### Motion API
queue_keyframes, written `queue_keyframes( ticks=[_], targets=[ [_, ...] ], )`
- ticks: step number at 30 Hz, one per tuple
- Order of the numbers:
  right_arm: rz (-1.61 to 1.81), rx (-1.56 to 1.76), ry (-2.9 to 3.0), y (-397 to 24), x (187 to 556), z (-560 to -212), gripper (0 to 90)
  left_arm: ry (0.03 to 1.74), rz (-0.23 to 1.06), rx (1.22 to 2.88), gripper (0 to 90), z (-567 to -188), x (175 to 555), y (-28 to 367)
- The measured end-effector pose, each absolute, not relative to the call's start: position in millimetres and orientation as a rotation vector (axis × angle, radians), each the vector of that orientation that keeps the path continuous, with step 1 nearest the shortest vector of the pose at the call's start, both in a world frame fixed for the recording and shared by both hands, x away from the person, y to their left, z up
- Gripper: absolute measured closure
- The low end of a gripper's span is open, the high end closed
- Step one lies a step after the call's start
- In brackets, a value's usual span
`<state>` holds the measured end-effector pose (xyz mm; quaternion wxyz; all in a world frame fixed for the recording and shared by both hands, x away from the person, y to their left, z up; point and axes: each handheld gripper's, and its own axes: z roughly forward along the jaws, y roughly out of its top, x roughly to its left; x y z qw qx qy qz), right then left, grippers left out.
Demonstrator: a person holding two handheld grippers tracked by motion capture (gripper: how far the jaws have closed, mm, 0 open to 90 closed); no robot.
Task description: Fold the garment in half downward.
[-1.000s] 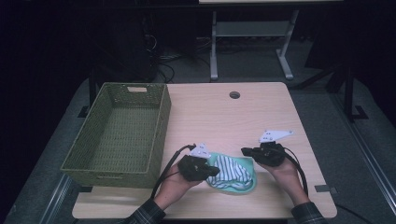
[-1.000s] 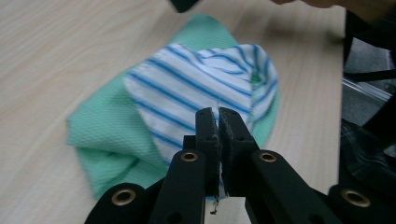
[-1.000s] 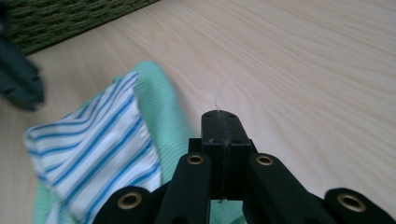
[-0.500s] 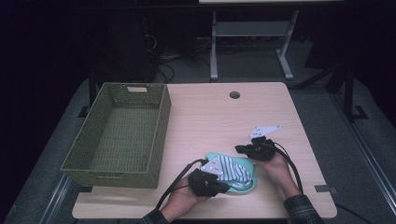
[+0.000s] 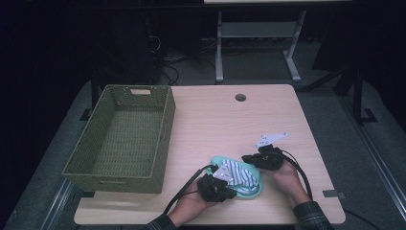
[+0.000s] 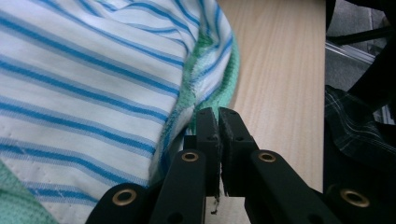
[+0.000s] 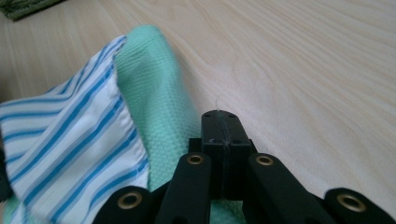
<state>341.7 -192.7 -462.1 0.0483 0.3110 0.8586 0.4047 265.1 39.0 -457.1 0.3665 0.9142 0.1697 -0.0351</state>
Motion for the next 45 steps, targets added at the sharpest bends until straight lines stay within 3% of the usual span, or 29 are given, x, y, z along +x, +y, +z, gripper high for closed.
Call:
queue_keyframes(
  ticks=[23,45],
  targets=[
    [1.238,0.97,2.64,-207.2,322.1,-460.1,89.6,0.513,0.043,2.381,86.8,-452.6,287.8,64.8],
    [1.249,0.926,2.71,-209.6,261.0,-465.0,89.5,0.557,0.183,2.413,86.7,-454.0,306.8,70.8]
  ],
)
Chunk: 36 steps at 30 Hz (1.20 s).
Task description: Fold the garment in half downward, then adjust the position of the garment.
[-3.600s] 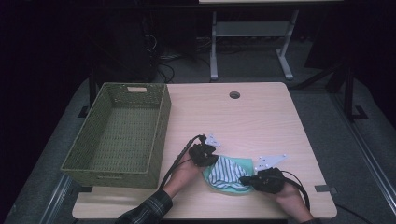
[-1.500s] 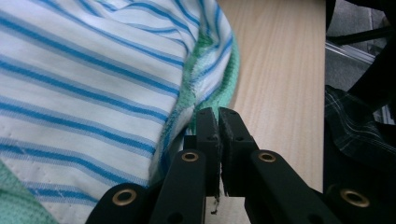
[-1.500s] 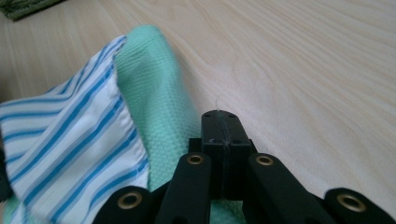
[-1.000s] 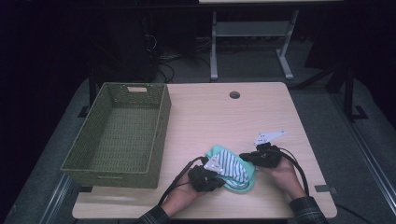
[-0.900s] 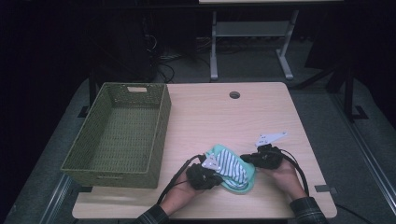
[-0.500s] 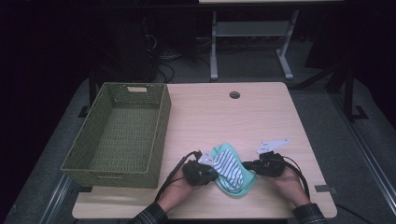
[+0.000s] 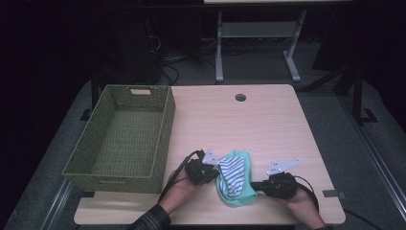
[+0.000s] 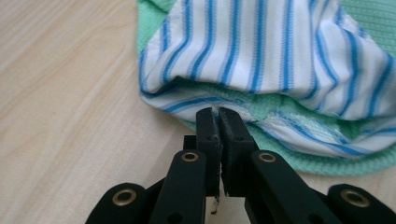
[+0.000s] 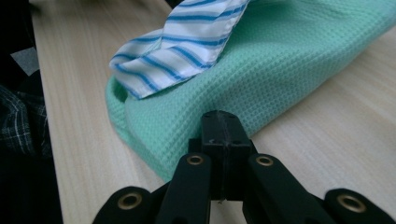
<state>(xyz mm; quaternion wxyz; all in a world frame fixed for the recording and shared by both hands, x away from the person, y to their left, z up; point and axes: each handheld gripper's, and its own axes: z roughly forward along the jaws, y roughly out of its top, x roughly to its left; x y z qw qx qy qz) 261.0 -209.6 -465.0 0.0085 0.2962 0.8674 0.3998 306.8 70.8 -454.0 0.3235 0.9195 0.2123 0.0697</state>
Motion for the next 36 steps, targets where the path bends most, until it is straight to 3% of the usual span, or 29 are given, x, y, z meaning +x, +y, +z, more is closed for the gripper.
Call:
queue_keyframes(
  ticks=[8,13,16,28,36],
  targets=[
    [1.264,0.948,2.648,-219.8,260.6,-463.2,88.7,0.559,0.125,2.376,85.8,-449.1,308.9,75.4],
    [1.247,0.989,2.585,-231.1,262.4,-463.1,78.9,0.553,0.112,2.355,80.5,-445.7,308.9,78.9],
    [1.23,1.017,2.543,-238.7,263.0,-464.5,67.9,0.545,0.095,2.351,76.1,-443.1,308.1,80.3],
    [1.121,1.134,2.405,-262.7,263.0,-473.2,27.3,0.483,0.017,2.365,41.5,-428.2,309.0,76.3],
    [1.059,1.182,2.361,-272.6,263.7,-480.5,16.2,0.39,0.034,2.427,24.0,-418.9,308.7,60.2]
  ],
)
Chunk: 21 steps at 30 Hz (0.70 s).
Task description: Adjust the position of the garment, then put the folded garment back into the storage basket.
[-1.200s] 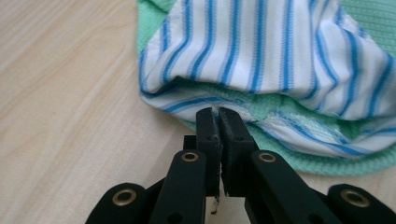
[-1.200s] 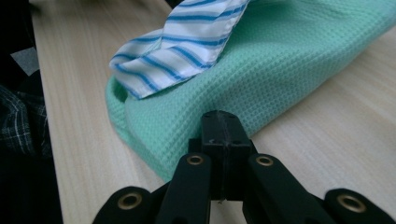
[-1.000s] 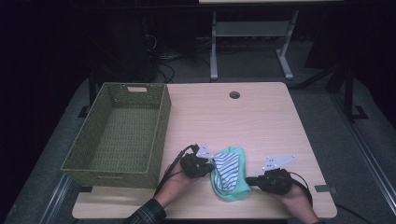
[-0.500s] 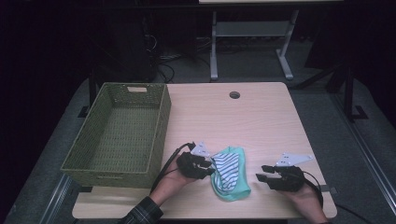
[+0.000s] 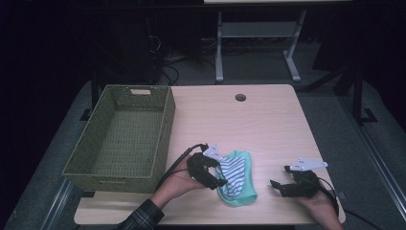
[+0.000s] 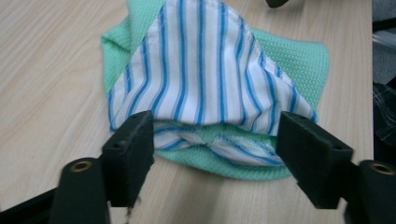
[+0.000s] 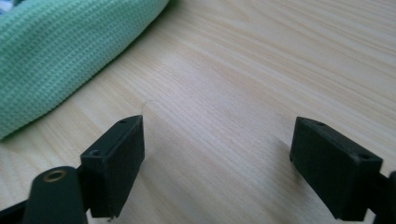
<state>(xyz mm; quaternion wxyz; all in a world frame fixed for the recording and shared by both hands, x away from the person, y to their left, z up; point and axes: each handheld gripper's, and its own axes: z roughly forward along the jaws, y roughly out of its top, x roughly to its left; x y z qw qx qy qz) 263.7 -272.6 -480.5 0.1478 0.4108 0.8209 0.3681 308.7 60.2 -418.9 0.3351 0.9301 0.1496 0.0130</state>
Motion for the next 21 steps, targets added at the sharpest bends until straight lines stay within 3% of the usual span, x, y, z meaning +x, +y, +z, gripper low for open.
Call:
queue_keyframes(
  ticks=[6,21],
  targets=[
    [1.033,1.163,2.354,-272.0,264.1,-482.1,12.8,0.345,0.053,2.455,14.6,-413.9,309.3,48.3],
    [1.031,1.165,2.353,-272.0,264.2,-482.2,12.8,0.183,0.055,2.624,12.8,-440.3,312.1,24.9]
  ],
)
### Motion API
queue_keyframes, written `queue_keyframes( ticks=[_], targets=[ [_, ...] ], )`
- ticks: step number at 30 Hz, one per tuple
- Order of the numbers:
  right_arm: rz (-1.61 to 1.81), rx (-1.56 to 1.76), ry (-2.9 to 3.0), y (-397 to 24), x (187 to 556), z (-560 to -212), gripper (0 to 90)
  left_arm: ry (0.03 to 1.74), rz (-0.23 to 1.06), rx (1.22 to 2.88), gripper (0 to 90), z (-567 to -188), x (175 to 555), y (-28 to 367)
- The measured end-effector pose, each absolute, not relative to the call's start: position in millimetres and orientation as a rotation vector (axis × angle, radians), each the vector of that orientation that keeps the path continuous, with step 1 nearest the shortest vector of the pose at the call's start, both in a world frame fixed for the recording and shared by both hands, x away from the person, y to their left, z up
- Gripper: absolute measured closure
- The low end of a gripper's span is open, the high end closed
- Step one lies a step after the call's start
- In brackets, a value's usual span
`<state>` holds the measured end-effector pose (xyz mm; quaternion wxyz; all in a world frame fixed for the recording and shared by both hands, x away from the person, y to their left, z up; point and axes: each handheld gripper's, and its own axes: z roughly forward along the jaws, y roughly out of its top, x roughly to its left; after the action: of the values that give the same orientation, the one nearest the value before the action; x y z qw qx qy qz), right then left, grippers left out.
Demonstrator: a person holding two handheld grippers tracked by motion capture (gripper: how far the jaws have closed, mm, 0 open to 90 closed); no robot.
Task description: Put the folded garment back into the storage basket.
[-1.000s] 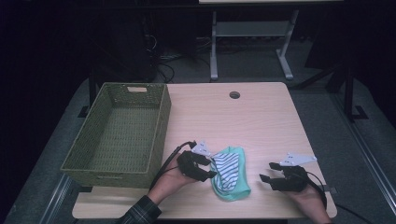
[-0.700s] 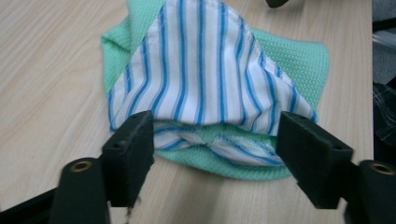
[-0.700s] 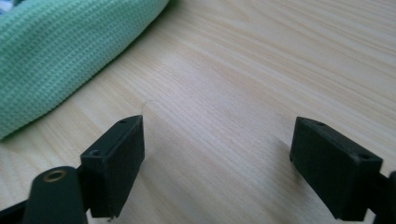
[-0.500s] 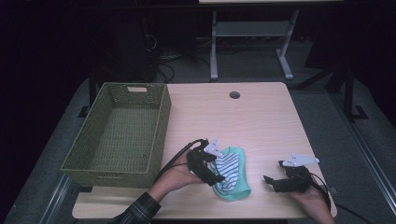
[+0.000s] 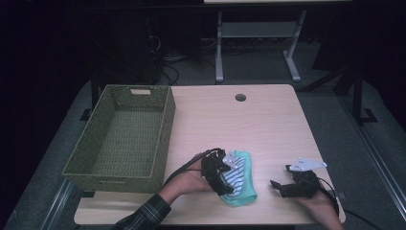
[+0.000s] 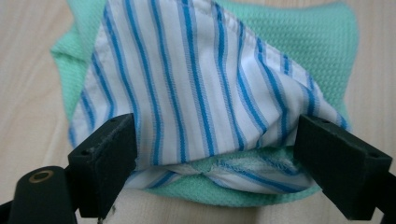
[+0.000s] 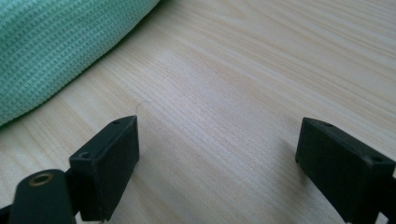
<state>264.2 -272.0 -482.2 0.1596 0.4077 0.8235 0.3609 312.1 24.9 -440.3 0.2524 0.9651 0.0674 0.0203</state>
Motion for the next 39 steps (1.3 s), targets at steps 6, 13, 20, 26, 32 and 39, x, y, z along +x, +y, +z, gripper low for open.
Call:
queue_keyframes(
  ticks=[6,13,20,26,32,39],
  targets=[
    [1.031,1.165,2.353,-272.0,264.2,-482.2,12.8,0.175,0.043,2.644,12.6,-447.9,312.3,25.0],
    [1.031,1.165,2.352,-272.0,264.2,-482.2,12.9,0.183,0.014,2.642,12.7,-452.1,314.8,28.1],
    [1.03,1.169,2.349,-271.7,264.2,-482.3,12.9,0.181,0.033,2.65,22.5,-450.1,314.2,30.0],
    [1.029,1.171,2.348,-271.6,264.2,-482.3,12.9,0.168,0.06,2.648,46.4,-446.4,316.4,34.3],
    [1.029,1.175,2.347,-271.4,264.2,-482.2,12.9,0.196,0.084,2.651,69.2,-444.8,318.8,35.0],
    [1.029,1.176,2.347,-271.4,264.2,-482.2,12.9,0.225,0.065,2.644,71.0,-443.2,320.7,35.4]
  ],
)
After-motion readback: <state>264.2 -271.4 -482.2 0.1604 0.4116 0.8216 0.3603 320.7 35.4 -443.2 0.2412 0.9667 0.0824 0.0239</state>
